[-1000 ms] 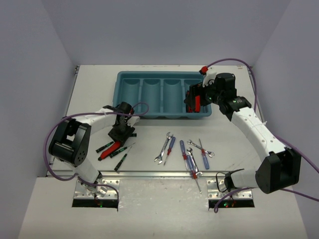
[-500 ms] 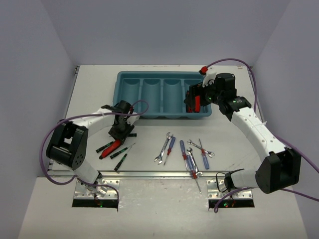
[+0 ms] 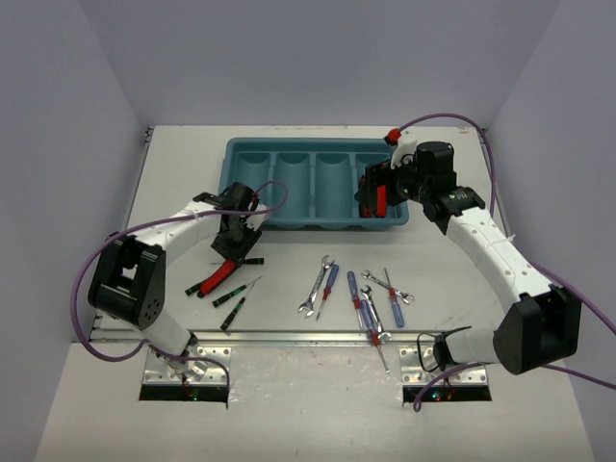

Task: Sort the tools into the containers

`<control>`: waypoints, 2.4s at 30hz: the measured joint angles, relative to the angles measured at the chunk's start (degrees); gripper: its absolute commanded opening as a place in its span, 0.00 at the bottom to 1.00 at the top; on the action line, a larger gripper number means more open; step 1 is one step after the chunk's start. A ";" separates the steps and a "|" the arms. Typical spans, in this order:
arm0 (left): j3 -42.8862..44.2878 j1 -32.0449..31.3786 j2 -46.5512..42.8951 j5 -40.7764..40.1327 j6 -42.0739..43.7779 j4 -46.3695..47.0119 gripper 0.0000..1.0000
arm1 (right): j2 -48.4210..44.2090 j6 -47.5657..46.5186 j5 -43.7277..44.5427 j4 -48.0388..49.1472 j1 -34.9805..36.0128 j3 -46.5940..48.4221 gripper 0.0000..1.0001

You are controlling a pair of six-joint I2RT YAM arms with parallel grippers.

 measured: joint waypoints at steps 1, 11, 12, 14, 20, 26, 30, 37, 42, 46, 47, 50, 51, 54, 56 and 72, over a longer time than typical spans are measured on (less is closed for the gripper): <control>0.35 0.00 -0.10 0.00 -0.01 -0.23 0.00 | 0.00 0.00 -0.06 0.01 0.00 0.00 0.97; 2.69 0.00 -4.56 0.22 -1.00 -2.47 0.00 | 0.00 2.13 -1.07 0.43 0.00 -0.31 0.99; 2.84 0.00 -5.12 0.22 -1.19 -2.55 0.00 | 0.00 2.45 -1.36 0.45 0.00 -0.31 0.99; 3.08 -0.01 -6.29 0.20 -1.42 -2.70 0.00 | 0.00 2.96 -2.13 0.47 0.00 -0.31 0.99; 3.68 -0.78 -12.18 0.70 -2.27 -2.70 0.00 | 0.00 5.04 -6.60 1.38 0.01 -0.31 0.99; 5.96 -1.25 -18.40 2.09 -5.28 -0.92 0.00 | -0.21 8.42 -13.32 5.95 1.08 -1.54 0.99; 7.03 -1.25 -20.15 2.29 -10.90 3.97 0.00 | -2.09 11.90 -18.43 12.32 3.43 -6.42 0.99; 6.93 -1.25 -18.78 9.85 -22.92 16.42 0.00 | -5.07 13.67 -18.04 22.50 14.46 -11.72 0.98; 6.92 -1.25 -18.06 13.48 -31.77 23.60 0.00 | -4.05 14.76 -16.05 26.14 15.61 -13.41 0.96; 6.47 -1.27 -17.79 16.92 -38.49 28.43 0.00 | -0.65 14.86 -14.23 27.10 17.14 -13.20 0.93; 6.02 -1.27 -17.79 17.61 -40.44 29.85 0.00 | 0.67 14.83 -13.89 26.76 17.76 -12.54 0.93; 4.03 -1.39 -17.79 19.29 -45.55 33.57 0.00 | 4.32 14.71 -12.30 25.55 19.82 -10.33 0.92; 3.14 -1.49 -17.79 19.72 -47.05 34.73 0.00 | 5.31 14.63 -11.63 25.05 20.47 -9.54 0.91; 0.03 -1.70 -17.95 20.58 -51.26 37.66 0.00 | 7.27 14.26 -9.06 23.87 21.90 -7.22 0.88; -1.70 -1.88 -18.17 21.13 -53.50 38.82 0.00 | 8.34 14.00 -7.03 23.65 22.36 -5.68 0.84; -3.74 -2.34 -22.33 18.65 -58.82 41.04 1.00 | 12.04 12.09 -3.57 22.39 22.65 -0.02 0.00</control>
